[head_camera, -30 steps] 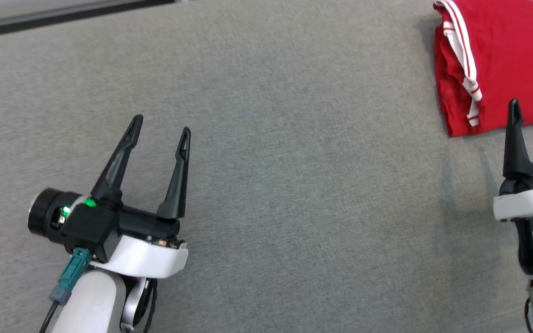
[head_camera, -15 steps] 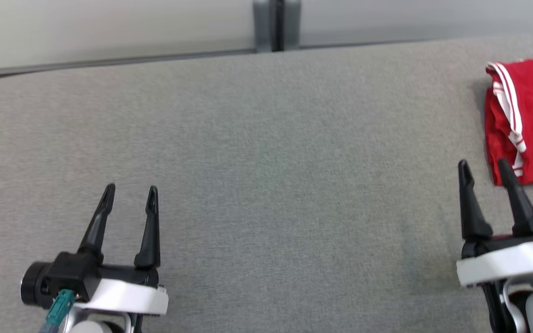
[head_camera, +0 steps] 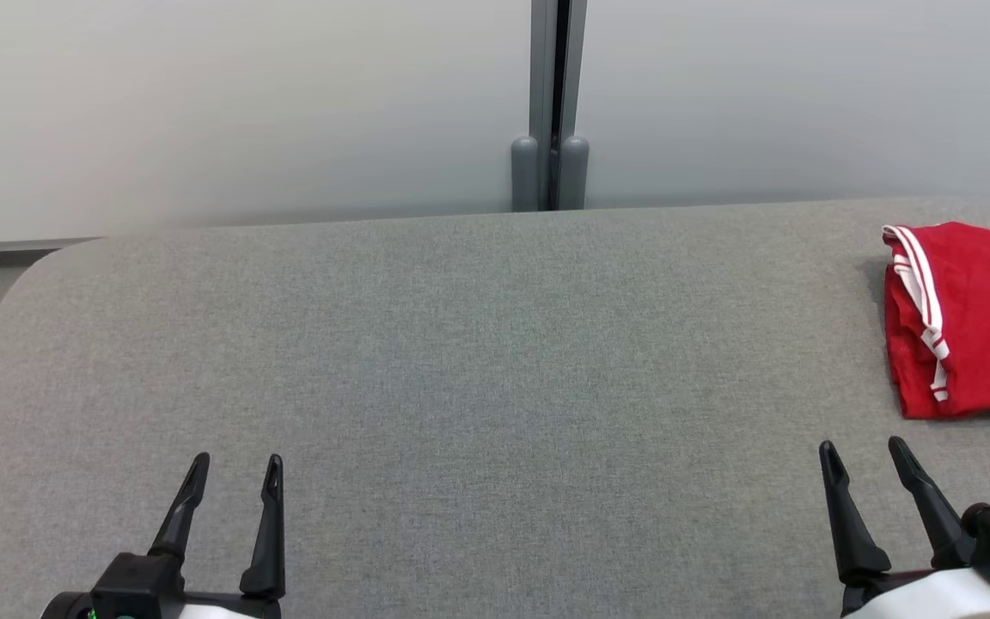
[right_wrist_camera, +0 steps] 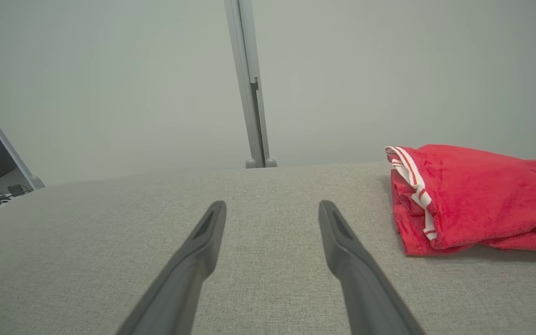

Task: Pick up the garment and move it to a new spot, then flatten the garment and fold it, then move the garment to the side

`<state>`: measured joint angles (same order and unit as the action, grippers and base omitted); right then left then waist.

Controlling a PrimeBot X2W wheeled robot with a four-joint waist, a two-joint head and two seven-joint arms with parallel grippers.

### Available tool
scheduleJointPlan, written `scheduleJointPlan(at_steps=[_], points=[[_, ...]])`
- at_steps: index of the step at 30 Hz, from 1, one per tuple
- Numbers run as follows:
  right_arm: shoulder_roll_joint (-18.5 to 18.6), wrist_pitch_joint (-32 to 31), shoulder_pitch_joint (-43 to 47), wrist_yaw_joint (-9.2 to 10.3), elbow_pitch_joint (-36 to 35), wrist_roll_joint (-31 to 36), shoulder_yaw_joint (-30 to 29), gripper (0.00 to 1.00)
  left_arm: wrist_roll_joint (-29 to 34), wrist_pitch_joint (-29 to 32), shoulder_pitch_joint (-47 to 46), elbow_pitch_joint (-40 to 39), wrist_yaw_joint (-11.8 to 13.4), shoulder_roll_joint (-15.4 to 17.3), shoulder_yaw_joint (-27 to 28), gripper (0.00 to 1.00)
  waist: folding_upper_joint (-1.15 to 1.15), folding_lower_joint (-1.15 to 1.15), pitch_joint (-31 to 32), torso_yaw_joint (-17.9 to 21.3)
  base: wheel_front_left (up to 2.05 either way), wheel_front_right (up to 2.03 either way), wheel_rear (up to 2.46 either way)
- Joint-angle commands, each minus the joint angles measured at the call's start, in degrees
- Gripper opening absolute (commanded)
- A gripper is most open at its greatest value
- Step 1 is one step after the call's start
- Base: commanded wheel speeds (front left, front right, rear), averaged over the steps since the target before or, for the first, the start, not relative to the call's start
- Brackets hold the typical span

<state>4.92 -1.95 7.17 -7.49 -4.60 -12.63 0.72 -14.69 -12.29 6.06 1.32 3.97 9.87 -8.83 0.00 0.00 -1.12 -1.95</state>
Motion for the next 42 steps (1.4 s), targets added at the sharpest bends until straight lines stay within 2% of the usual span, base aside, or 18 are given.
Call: scheduleJointPlan(at_steps=[1,16,42], points=[[0.0,-0.5,1.1,0.00,-0.7,0.6,0.0,1.00,-0.4,0.1,0.7,-0.1,0.2,0.3,0.1,1.00,0.00,0.00,1.7,-0.1,0.00,0.00,0.00],[-0.6,-2.2,5.0,0.00,-4.3,2.0,0.5,1.00,-1.1,1.9,2.7,1.3,0.6,0.9,-0.7,1.00,0.00,0.00,4.2,0.0,0.00,0.00,0.00],[-0.9,-2.2,4.0,0.00,-4.1,1.5,0.1,1.00,-1.5,2.1,1.2,2.8,2.0,1.2,-1.7,1.00,0.00,0.00,4.7,-0.1,0.00,0.00,0.00]])
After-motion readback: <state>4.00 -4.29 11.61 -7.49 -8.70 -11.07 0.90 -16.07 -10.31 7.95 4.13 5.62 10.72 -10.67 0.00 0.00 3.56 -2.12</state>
